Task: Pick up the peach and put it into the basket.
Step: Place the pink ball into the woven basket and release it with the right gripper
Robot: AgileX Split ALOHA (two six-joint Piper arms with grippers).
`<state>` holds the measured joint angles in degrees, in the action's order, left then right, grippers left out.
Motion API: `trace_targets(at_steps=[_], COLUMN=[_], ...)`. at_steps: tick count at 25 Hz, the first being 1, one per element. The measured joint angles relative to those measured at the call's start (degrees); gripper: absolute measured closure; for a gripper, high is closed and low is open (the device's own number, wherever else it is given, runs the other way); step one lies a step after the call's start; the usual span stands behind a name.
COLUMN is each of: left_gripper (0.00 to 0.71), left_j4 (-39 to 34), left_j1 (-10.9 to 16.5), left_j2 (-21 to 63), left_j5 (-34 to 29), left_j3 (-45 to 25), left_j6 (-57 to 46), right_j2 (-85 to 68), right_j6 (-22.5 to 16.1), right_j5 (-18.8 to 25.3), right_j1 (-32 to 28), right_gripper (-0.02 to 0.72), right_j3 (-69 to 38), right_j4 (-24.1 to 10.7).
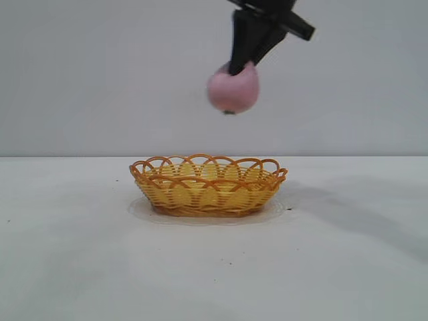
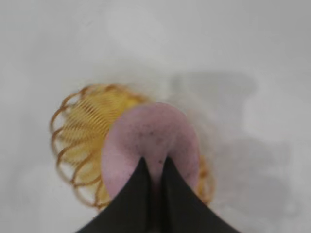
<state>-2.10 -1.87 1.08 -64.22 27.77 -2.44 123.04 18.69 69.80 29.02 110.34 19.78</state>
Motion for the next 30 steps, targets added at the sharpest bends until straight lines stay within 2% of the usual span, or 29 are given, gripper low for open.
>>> trace_targets(at_steps=[3, 9, 10, 11, 12, 16, 18, 19, 22, 23, 25, 27, 28, 30], left_gripper=[0.387, 0.387, 0.387, 0.387, 0.387, 0.387, 0.387, 0.387, 0.387, 0.387, 0.387, 0.387, 0.387, 0.387], left_j4=[0.0, 0.0, 0.0, 0.0, 0.0, 0.0, 0.0, 0.0, 0.0, 0.0, 0.0, 0.0, 0.0, 0.0], left_j1=[0.0, 0.0, 0.0, 0.0, 0.0, 0.0, 0.0, 0.0, 0.0, 0.0, 0.0, 0.0, 0.0, 0.0], left_j2=[0.0, 0.0, 0.0, 0.0, 0.0, 0.0, 0.0, 0.0, 0.0, 0.0, 0.0, 0.0, 0.0, 0.0], left_j5=[0.0, 0.0, 0.0, 0.0, 0.0, 0.0, 0.0, 0.0, 0.0, 0.0, 0.0, 0.0, 0.0, 0.0], left_j3=[0.0, 0.0, 0.0, 0.0, 0.0, 0.0, 0.0, 0.0, 0.0, 0.0, 0.0, 0.0, 0.0, 0.0], left_j6=[0.02, 0.12, 0.12, 0.12, 0.12, 0.12, 0.12, 0.12, 0.12, 0.12, 0.12, 0.12, 0.12, 0.12], right_j2=[2.87, 8.43, 8.95, 9.0, 9.0, 9.0, 8.44, 7.92, 4.38, 2.76, -0.14, -1.26, -1.35, -0.76], right_j6=[-0.4, -1.26, -1.57, -1.8, -1.92, -3.15, -4.21, -4.92, -6.8, -7.79, -10.33, -14.22, -15.83, -18.55], right_j5=[0.12, 0.12, 0.12, -0.02, -0.11, 0.11, 0.11, 0.11, 0.34, 0.34, -0.67, -1.26, -1.26, -1.26], right_j1=[2.39, 3.35, 3.35, 3.35, 3.35, 3.35, 3.35, 3.35, 2.84, 2.25, 0.26, -2.79, -4.97, -9.81], right_gripper=[0.703, 0.703, 0.644, 0.644, 0.603, 0.34, 0.239, 0.221, 0.234, 0.192, 0.209, 0.209, 0.256, 0.256], right_j3=[-0.12, -0.12, -0.12, -0.12, -0.12, -0.12, -0.12, -0.12, -0.12, -0.12, -0.12, -0.12, -0.12, -0.12], right_j4=[-0.35, -0.86, -1.12, -1.25, -1.25, -1.25, -1.36, -1.5, -1.72, -2.29, -4.67, -8.83, -11.5, -15.65])
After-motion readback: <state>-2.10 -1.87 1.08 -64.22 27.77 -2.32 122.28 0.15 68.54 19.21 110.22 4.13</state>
